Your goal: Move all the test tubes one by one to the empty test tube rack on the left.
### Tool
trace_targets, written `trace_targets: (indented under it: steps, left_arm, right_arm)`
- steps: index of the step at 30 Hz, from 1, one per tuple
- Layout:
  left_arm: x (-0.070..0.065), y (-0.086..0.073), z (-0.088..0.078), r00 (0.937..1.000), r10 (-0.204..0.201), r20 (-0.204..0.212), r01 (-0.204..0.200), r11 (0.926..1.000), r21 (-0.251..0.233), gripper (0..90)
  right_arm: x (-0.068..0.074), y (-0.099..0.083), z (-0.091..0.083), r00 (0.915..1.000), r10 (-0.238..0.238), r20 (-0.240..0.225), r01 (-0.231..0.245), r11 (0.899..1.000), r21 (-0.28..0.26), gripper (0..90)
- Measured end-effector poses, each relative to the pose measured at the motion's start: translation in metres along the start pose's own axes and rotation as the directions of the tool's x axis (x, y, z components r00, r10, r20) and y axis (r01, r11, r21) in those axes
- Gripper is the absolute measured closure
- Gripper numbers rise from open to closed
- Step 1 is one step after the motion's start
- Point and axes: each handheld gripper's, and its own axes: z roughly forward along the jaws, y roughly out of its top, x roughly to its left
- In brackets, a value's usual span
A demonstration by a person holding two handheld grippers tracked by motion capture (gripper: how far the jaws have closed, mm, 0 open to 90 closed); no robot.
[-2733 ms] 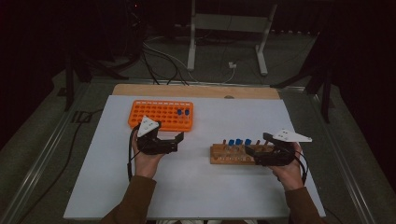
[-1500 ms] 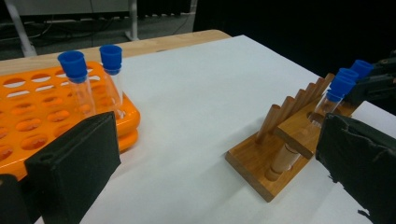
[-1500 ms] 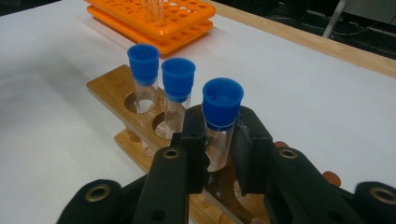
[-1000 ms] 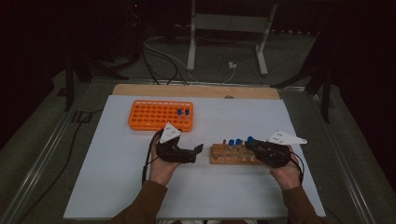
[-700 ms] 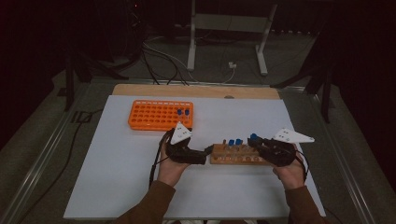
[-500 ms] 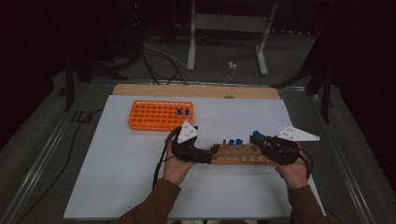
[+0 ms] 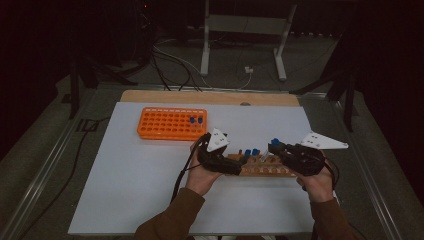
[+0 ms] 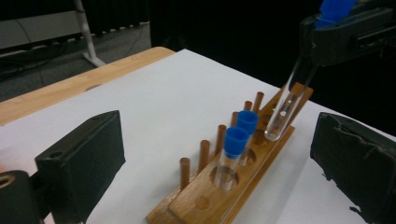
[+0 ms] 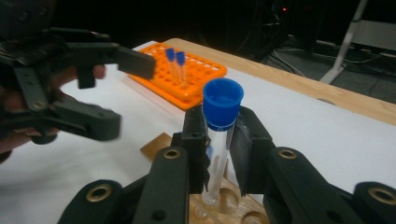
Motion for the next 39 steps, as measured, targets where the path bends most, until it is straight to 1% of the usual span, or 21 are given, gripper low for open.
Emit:
trace_targets:
  steps: [3,8,11,13,15,19,20,22,25,29,34,39]
  left_arm:
    - [-0.004,0.001,0.004,0.9999,0.006,0.01,-0.006,1.0,-0.004,4.7]
    - [-0.011,0.002,0.012,0.9996,0.02,0.021,-0.02,0.9998,0.009,5.3]
    - [-0.016,0.003,0.014,0.9995,0.027,0.018,-0.027,0.9996,-0.009,9.2]
    - [-0.02,0.004,0.016,0.9992,0.036,0.017,-0.035,0.9992,-0.019,15.7]
    - [-0.022,0.004,0.017,0.9986,0.048,0.022,-0.048,0.9987,-0.016,21.0]
    - [-0.026,0.003,0.019,0.9958,0.083,0.039,-0.083,0.9965,-0.012,40.7]
    - [-0.027,0.002,0.019,0.9953,0.085,0.046,-0.085,0.9963,-0.015,45.2]
    - [-0.028,0.002,0.02,0.9932,0.105,0.051,-0.105,0.9945,-0.008,53.8]
    - [-0.029,0.001,0.021,0.9916,0.113,0.062,-0.113,0.9935,0.003,65.3]
    - [-0.03,0.0,0.022,0.9891,0.12,0.086,-0.12,0.9927,0.004,76.9]
    - [-0.03,0.0,0.022,0.9888,0.122,0.085,-0.123,0.9924,0.006,78.2]
    - [-0.027,-0.002,0.019,0.9906,0.107,0.084,-0.108,0.9942,0.002,78.3]
  right_arm:
    - [0.004,0.002,0.003,0.9999,-0.006,-0.011,0.006,1.0,0.008,76.6]
    - [0.009,0.004,0.008,0.9992,-0.007,-0.038,0.008,1.0,0.018,76.5]
    - [0.012,0.004,0.012,0.9984,-0.003,-0.056,0.005,1.0,0.023,76.5]
    - [0.014,0.005,0.014,0.998,-0.004,-0.063,0.006,1.0,0.026,76.5]
    - [0.016,0.005,0.016,0.9975,-0.004,-0.071,0.006,1.0,0.027,76.5]
    - [0.018,0.006,0.018,0.9963,0.001,-0.086,0.002,1.0,0.027,76.4]
    - [0.018,0.006,0.019,0.9962,0.001,-0.088,0.001,1.0,0.027,76.4]
    - [0.019,0.006,0.02,0.9957,0.003,-0.092,0.0,1.0,0.027,76.4]
    - [0.02,0.006,0.021,0.995,0.006,-0.1,-0.003,1.0,0.03,76.5]
    - [0.02,0.006,0.022,0.9953,0.008,-0.097,-0.005,0.999,0.032,76.5]
    - [0.02,0.005,0.023,0.995,0.007,-0.099,-0.004,0.999,0.033,74.9]
    - [0.02,0.006,0.022,0.9943,0.004,-0.107,-0.002,1.0,0.025,58.8]
